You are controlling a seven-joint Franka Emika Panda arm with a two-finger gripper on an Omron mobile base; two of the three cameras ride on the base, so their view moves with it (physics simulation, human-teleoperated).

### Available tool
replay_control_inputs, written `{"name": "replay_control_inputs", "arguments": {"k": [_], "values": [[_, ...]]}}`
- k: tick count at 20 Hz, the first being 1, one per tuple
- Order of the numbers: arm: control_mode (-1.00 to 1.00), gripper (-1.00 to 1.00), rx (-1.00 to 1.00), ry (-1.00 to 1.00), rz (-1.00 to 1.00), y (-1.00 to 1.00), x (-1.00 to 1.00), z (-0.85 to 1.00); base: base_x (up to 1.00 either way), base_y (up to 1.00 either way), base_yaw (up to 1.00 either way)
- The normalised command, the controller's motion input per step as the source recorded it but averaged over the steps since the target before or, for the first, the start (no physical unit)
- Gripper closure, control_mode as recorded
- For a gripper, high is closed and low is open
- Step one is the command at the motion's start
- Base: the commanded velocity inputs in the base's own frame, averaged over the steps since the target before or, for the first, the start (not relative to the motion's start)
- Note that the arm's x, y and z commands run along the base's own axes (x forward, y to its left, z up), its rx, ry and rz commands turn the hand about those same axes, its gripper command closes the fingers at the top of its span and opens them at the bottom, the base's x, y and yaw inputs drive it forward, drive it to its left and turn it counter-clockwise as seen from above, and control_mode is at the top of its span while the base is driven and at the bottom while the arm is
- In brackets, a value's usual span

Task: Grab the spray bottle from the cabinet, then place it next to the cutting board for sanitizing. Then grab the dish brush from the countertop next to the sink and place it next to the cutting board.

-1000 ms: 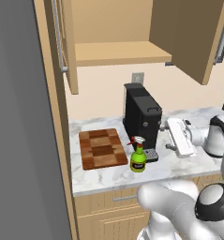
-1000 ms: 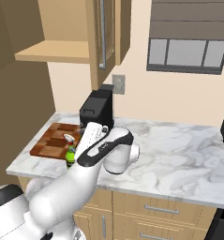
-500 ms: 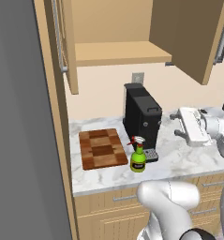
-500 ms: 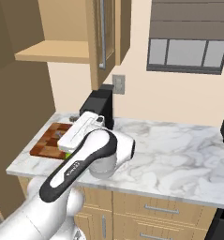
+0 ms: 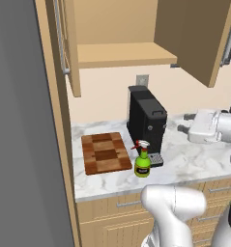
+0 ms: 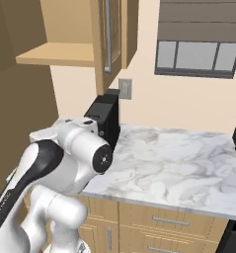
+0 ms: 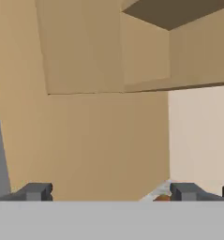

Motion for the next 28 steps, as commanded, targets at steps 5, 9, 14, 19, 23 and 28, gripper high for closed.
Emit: {"name": "replay_control_inputs", "arguments": {"k": [5,9,14,19,23,28], "values": [[-1.0,-1.0,-0.13,0.42,-0.33,0.23,0.08,0.12,0.0,0.0,0.0],[-1.0,-1.0,-0.11,0.33,-0.22,0.24,0.0,0.0,0.0,0.0,0.0],[-1.0,-1.0,-0.14,0.28,-0.27,0.09,0.0,0.04,0.0,0.0,0.0],[-1.0,-1.0,-0.05,0.07,-0.09,0.0,-0.04,0.03,0.0,0.0,0.0],[-1.0,-1.0,-0.09,0.01,-0.09,0.01,-0.12,-0.04,0.0,0.0,0.0],[-1.0,-1.0,-0.18,0.01,-0.15,0.06,-0.05,-0.05,0.0,0.0,0.0]]}}
